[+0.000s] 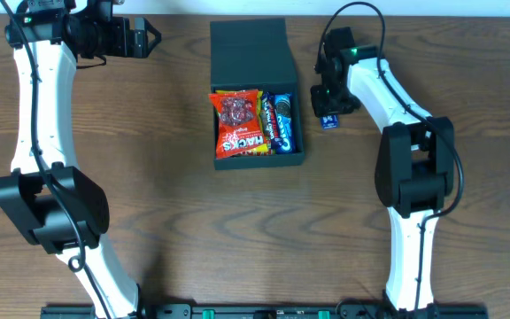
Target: Pack container
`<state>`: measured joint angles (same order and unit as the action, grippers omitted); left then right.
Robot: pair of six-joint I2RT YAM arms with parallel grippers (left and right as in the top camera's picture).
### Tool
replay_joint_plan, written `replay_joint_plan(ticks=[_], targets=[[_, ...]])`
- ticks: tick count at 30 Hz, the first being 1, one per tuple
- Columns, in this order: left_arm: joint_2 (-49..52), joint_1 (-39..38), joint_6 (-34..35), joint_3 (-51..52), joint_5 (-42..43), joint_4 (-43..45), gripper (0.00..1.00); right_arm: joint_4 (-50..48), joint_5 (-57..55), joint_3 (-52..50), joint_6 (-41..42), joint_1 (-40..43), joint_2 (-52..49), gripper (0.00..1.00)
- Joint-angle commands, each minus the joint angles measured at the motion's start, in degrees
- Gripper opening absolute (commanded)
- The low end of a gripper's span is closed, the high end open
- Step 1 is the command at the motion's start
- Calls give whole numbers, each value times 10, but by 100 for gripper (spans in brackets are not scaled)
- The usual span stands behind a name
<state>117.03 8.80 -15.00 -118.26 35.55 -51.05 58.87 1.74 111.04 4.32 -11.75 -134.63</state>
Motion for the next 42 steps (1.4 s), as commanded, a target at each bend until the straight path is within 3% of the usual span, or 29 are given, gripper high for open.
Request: replay_joint_plan(ticks=[1,6,11,12,14,16,17,21,22,25,28,29,32,35,42], targets=[[2,2,0,-11,-6,-1,95,38,3,83,-1,-12,9,15],[2,2,0,-11,-10,-1,95,110,32,196,-1,-51,39,13],[2,2,0,-11,-17,-2,95,145,43,203,55,-96,42,14],[2,2,0,-11,-17,-2,95,151,43,199,69,-102,42,18],[2,2,-5,-11,-17,-1,95,160,43,199,77,-114,42,56],[2,2,-7,-11,-16,-1,95,159,43,200,77,-118,42,72],[2,2,-7,-11,-14,-1,95,159,43,200,77,-119,42,73],[2,2,-6,-11,7,-1,96,144,43,202,77,-113,42,66],[2,2,-6,-11,19,-1,100,135,43,202,77,-109,43,63],[2,2,-6,-11,47,-2,65,106,43,202,76,-96,46,50],[2,2,-6,-11,50,-1,6,90,41,202,52,-85,45,11],[2,2,-6,-11,49,0,6,80,40,202,45,-80,45,2],[3,1,-5,-11,50,11,6,58,21,202,49,-61,45,1],[12,-4,42,-10,41,30,6,43,20,202,53,-29,40,1],[130,-26,288,-10,47,104,6,-42,152,201,55,58,-26,1]])
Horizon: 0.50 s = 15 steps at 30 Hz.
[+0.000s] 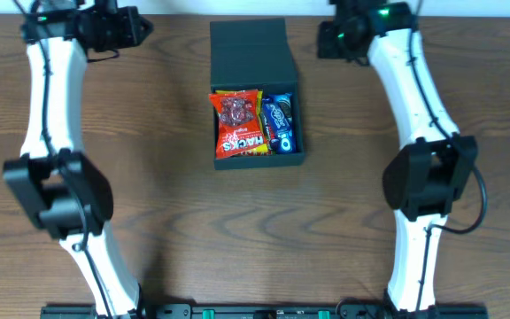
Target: Pack container
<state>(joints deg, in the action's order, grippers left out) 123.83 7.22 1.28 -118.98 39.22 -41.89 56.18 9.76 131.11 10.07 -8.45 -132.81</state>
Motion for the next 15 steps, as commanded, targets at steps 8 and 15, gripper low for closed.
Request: replay_joint_plan(ticks=[8,15], targets=[[171,-62,326,-3,61,176,6,-121,253,0,33,71,-143,1],[189,-77,374,-3,32,157,6,-144,282,0,32,56,-175,1]])
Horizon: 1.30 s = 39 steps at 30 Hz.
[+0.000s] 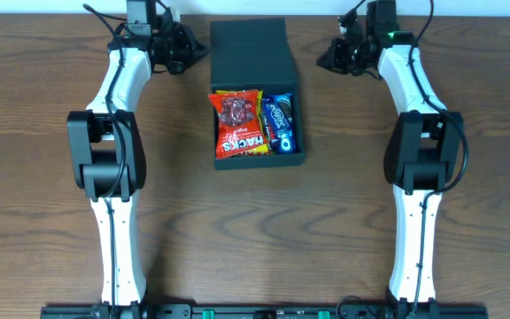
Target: Pack container
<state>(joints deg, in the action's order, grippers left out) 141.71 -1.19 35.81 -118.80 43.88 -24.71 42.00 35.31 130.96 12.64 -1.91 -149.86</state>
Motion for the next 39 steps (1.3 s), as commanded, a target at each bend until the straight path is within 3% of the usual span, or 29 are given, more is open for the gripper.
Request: replay_joint_plan(ticks=[1,10,16,23,39], targets=[[10,8,28,-5,-26,-24,6,-3,26,2,6,-10,-6,1],[13,28,-2,-5,-81,-96,6,-2,44,2,6,-16,-12,1],[21,18,-4,-4,-87,-96,6,-3,44,2,6,-31,-12,1],[59,14,24,-5,-17,-63,6,3,45,2,13,-38,-21,1],[61,-16,45,-5,35,0,6,-13,136,2,-19,-58,-23,1]])
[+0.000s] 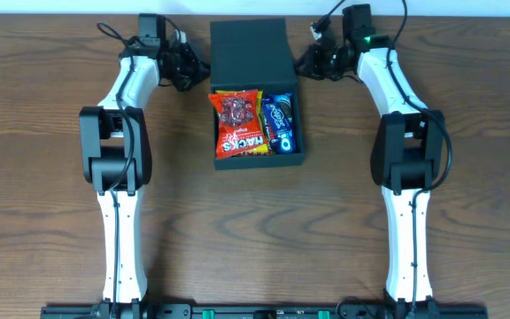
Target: Pack container
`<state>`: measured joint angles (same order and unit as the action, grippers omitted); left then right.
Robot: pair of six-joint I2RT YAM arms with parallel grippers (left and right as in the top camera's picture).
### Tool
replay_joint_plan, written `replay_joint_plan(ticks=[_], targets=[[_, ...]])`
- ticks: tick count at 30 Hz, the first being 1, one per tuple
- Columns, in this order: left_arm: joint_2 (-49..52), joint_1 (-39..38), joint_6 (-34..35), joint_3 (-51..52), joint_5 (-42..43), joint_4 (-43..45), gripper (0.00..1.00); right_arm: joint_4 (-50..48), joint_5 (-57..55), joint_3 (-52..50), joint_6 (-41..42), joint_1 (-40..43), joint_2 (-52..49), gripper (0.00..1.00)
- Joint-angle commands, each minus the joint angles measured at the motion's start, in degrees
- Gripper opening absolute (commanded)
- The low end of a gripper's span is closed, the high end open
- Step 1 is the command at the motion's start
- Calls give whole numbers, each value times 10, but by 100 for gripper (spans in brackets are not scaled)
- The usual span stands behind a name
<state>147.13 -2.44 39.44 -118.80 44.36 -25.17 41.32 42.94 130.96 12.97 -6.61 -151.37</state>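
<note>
The dark box (pixel 257 161) stands at the table's middle with its lid (pixel 250 51) folded back flat behind it. Inside lie a red snack bag (pixel 238 124), a blue cookie pack (pixel 282 124) and a yellow wrapper between them. My left gripper (pixel 198 67) is at the lid's left edge. At the lid's right edge is my right gripper (pixel 305 61). Both point inward at the lid. The overhead view is too small to show how the fingers stand, or whether they touch the lid.
Brown wooden tabletop (pixel 193 221) all around the box. Both white arms reach from the front edge up either side of the box, the left arm (pixel 113 151) and the right arm (pixel 405 151). The table's back edge lies just behind the lid.
Both grippers have moved inward toward the lid. The left went from a little left of it to its left edge, the right from farther right to its right edge. The box contents look unchanged.
First my left gripper was open at the far back left, and the right was down on a small blue packet right of the box. Later that packet no longer lay on the table and both grippers were at the back. They now flank the lid.
</note>
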Motion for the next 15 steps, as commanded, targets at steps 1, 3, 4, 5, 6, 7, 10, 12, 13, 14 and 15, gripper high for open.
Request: replay_joint_plan(ticks=[1,3,4,5,6,7,10,12,13,14,15], targets=[[7,-4,8,-5,36,7,6,-9,73,2,-32,-9,-8,1],[7,1,-2,-6,64,18,6,-15,93,2,-41,-2,-8,1],[6,3,-5,-8,80,26,6,-19,104,3,-41,2,-8,1],[4,6,-9,-10,92,31,6,-22,117,4,-41,7,-8,1],[1,8,-16,-13,96,32,6,-24,131,7,-45,11,-8,1],[-4,10,-29,-19,99,31,6,-23,149,14,-57,16,-8,1],[-17,10,-62,-35,107,31,6,-22,187,34,-82,23,-3,1],[-26,9,-80,-47,112,29,6,-17,199,50,-100,24,4,1],[-30,9,-86,-50,115,29,6,-16,204,54,-110,25,10,1],[-34,9,-93,-53,119,29,6,-16,205,57,-118,25,16,1],[-42,9,-104,-57,123,28,6,-16,205,60,-129,25,26,1]])
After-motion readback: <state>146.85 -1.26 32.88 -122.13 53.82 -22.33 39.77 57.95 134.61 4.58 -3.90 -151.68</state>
